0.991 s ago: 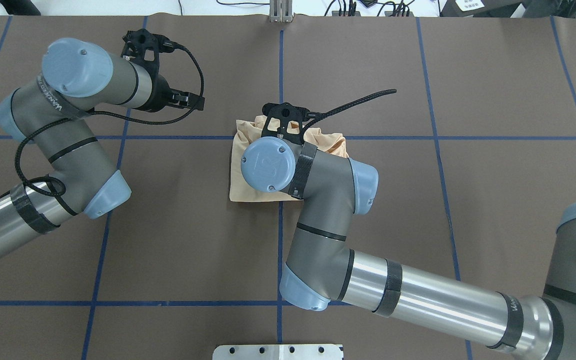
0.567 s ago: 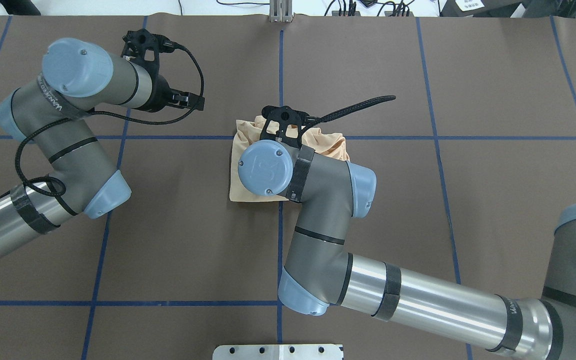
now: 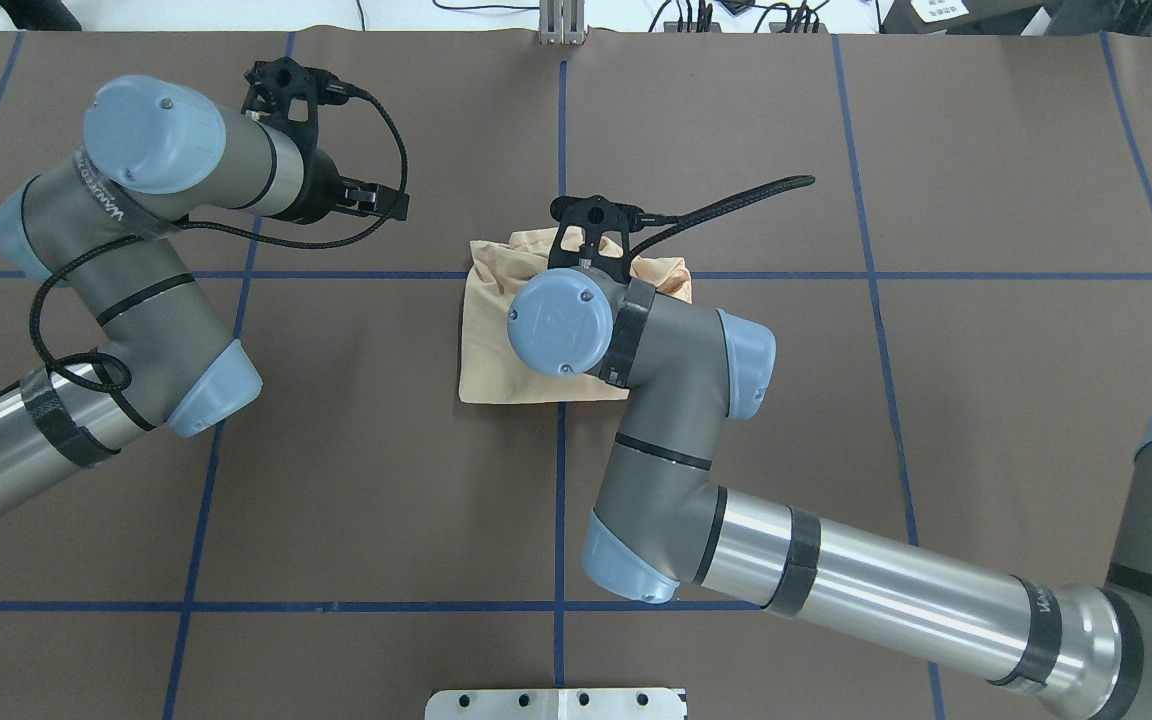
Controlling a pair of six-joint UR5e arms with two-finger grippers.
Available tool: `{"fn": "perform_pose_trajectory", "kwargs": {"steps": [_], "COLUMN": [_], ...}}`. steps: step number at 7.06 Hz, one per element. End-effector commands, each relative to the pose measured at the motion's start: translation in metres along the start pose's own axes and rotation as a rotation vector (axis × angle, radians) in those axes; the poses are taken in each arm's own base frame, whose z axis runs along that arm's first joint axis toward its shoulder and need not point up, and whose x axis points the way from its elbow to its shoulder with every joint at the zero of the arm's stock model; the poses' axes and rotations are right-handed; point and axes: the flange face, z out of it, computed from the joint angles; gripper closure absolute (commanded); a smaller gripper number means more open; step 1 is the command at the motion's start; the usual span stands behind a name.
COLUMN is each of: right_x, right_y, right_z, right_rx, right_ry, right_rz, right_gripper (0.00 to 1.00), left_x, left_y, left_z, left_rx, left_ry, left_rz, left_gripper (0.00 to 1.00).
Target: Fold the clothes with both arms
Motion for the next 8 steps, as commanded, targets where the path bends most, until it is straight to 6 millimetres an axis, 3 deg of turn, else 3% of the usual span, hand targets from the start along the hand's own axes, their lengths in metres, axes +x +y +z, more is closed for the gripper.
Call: {"fn": "perform_pose_trajectory", "kwargs": {"steps": [1, 2, 4, 6, 7, 8], "right_x": [0.017, 0.023, 0.02, 0.038, 0.062, 0.1], "right_y": [-0.035, -0.067, -0.101, -0.143, -0.16, -0.168], "right_z": [0.069, 0.066, 0.052, 0.03, 0.011, -0.016], "right_rx": [0.071, 0.088, 0.015, -0.167, -0.216, -0.22], "right_ry": [-0.023, -0.029, -0.08, -0.154, -0.135, -0.119], "right_rz": [-0.026, -0.046, -0.026, 0.014, -0.022, -0.094], "right_gripper": [1.0, 1.0, 0.01, 0.0, 0.0, 0.0], "left_x": [0.0, 0.0, 0.003, 0.007, -0.012, -0.023], "left_y": [0.0, -0.001, -0.001, 0.0, 0.007, 0.01], "left_z": [0.0, -0.001, -0.006, -0.016, -0.037, -0.065], "left_rx": [-0.001, 0.002, 0.009, -0.011, -0.044, -0.058], "left_ry": [0.0, 0.002, 0.01, 0.028, 0.037, 0.01], "left_rz": [0.001, 0.001, 0.002, 0.005, 0.006, 0.048], "left_gripper": [0.0, 0.0, 0.0, 0.0, 0.0, 0.0]}}
